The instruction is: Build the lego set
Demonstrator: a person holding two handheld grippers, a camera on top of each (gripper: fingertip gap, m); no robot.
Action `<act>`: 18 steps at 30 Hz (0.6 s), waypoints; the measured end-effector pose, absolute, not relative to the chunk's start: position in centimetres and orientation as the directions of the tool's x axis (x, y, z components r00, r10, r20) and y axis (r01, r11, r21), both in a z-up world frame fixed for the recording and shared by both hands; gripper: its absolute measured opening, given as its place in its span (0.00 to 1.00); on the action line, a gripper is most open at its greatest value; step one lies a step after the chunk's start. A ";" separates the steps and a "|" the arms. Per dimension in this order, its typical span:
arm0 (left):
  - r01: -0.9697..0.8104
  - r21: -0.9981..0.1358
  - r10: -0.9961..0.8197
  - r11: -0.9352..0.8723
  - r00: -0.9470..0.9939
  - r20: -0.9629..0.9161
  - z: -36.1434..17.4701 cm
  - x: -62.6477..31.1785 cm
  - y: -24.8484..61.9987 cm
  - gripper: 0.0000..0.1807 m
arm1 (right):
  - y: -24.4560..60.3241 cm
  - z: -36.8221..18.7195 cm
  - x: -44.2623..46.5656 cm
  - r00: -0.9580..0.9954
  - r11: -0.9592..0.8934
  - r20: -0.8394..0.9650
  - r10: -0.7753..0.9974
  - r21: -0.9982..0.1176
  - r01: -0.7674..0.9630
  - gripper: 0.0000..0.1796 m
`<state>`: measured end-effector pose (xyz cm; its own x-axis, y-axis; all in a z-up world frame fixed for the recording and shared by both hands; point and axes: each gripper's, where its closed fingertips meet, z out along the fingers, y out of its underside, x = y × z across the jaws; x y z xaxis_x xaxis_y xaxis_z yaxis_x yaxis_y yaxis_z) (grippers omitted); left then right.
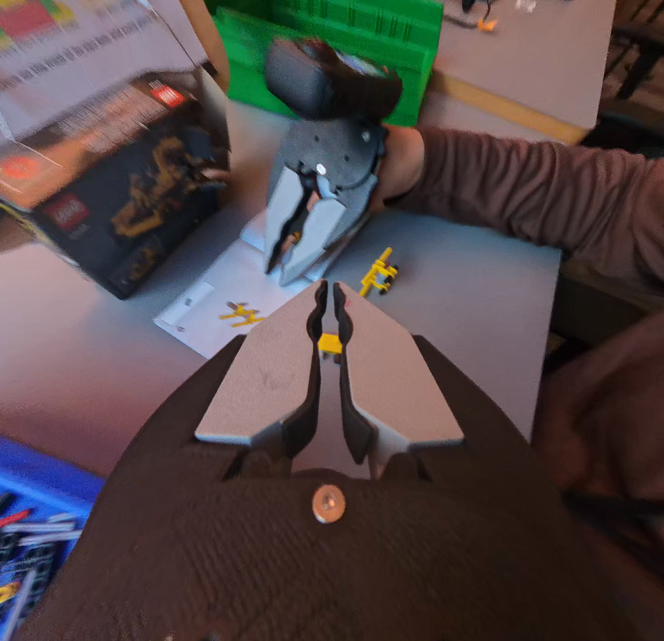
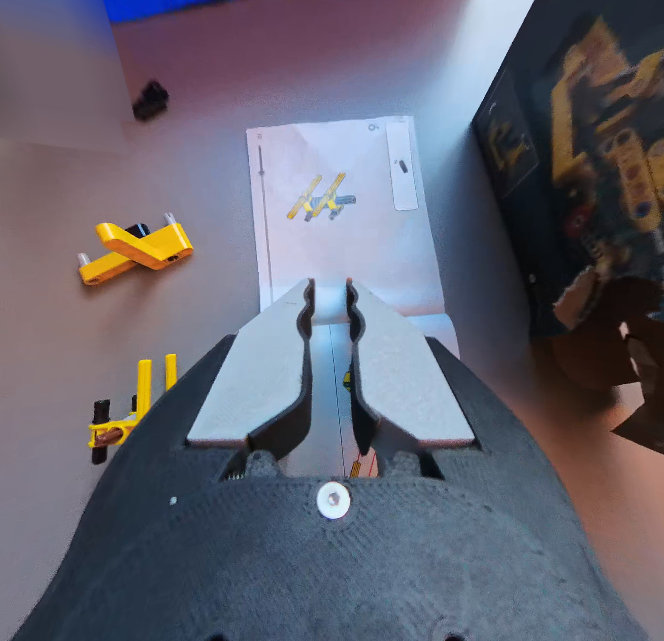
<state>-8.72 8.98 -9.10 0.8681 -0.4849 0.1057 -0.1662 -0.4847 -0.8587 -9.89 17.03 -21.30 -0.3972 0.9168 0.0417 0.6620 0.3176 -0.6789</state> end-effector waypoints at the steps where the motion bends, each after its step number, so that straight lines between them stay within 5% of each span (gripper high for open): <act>1: -0.151 -0.881 -0.467 -0.448 0.880 0.086 -8.1 -9.7 9.4 0.01 | 17.0 -21.3 -9.9 -0.395 0.321 0.049 0.917 -0.680 0.659 0.08; 9: 0.191 -0.958 -0.376 -0.216 0.889 0.262 -1.6 -16.4 9.4 0.00 | 17.0 -21.2 -9.7 -0.403 0.355 0.107 0.909 -0.706 0.613 0.01; 18: 0.123 -0.963 -0.307 -0.241 0.931 0.196 -4.1 -17.0 10.4 0.00 | 16.9 -21.1 -9.7 -0.414 0.335 0.072 0.908 -0.717 0.611 0.00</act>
<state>-17.04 10.44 -4.05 0.9314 -0.3066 0.1961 0.1235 -0.2406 -0.9627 -9.71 16.90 -21.14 -0.4136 0.9076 0.0716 0.6108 0.3350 -0.7174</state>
